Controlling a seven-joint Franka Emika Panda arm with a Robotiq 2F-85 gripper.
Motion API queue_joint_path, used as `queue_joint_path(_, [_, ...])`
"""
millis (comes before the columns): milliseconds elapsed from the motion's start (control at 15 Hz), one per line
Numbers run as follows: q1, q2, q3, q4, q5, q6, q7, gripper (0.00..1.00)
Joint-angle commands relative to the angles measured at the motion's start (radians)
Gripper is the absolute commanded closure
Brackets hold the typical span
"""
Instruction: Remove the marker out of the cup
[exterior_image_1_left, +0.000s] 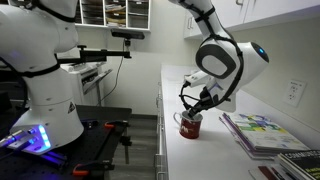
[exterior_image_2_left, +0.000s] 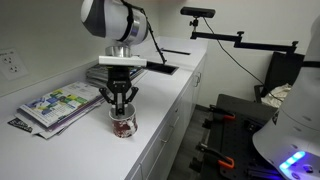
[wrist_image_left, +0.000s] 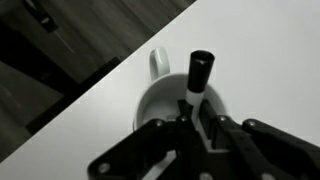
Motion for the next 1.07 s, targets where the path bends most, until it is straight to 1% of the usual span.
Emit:
queue_joint_path(0, [-0.035, -0.089, 0.017, -0.038, 0.06, -0.063, -0.062, 0.95])
queue_joint_path(133, [-0.031, -0.143, 0.006, -0.062, 0.062, -0.079, -0.068, 0.95])
queue_joint_path(267, [-0.019, -0.203, -0.006, -0.095, 0.025, -0.074, -0.057, 0.95])
queue_joint_path(400, [0.002, -0.26, -0.02, -0.133, -0.054, -0.035, -0.019, 0.95])
queue_joint_path(533, [0.019, -0.294, -0.032, -0.164, -0.186, 0.018, 0.016, 0.95])
queue_joint_path(667, [0.024, -0.316, -0.042, -0.204, -0.273, 0.107, 0.107, 0.95])
queue_joint_path(733, [0.022, -0.323, -0.046, -0.223, -0.299, 0.152, 0.157, 0.95])
queue_joint_path(1000, [0.021, -0.28, -0.078, -0.234, -0.357, 0.275, 0.367, 0.95])
